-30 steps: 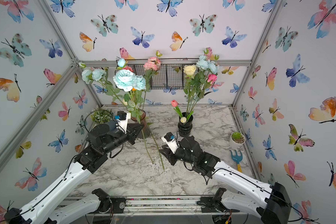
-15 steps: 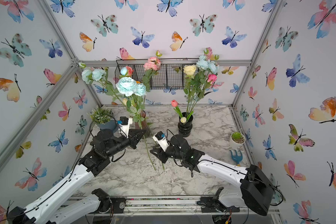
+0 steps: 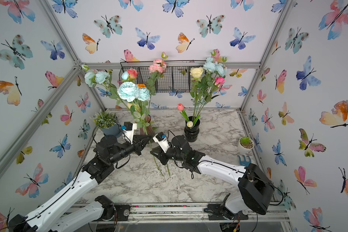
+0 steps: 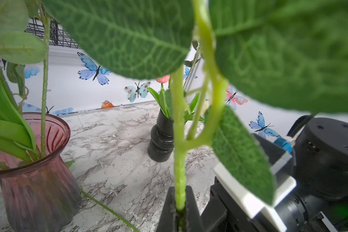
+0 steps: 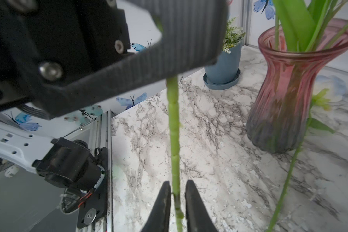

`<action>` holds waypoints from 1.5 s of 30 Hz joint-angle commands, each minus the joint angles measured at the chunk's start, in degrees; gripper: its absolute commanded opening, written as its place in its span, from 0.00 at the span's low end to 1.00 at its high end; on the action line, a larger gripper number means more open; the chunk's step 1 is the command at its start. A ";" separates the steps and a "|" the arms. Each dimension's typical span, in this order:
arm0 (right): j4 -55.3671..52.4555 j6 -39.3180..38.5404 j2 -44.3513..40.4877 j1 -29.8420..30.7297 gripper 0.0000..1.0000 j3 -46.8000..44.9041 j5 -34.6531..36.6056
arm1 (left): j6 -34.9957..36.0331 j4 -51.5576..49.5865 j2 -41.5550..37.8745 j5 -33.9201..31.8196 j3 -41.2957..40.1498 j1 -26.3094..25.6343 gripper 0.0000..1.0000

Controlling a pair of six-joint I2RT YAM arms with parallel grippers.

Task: Pick out blue flowers from the vase
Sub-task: Place the flower at the center of the board.

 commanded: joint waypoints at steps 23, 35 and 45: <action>-5.00 0.53 -4.09 0.60 0.02 -0.07 5.73 | 1.29 0.61 -3.34 -1.35 -0.57 -0.03 0.63; -25.67 4.92 -12.42 0.60 0.02 -5.80 11.19 | 4.00 -2.08 -10.13 -11.94 -3.86 0.49 0.65; -31.59 10.96 -21.92 0.60 0.02 -13.80 15.16 | 4.00 -2.38 -10.80 -13.63 -5.19 2.54 0.65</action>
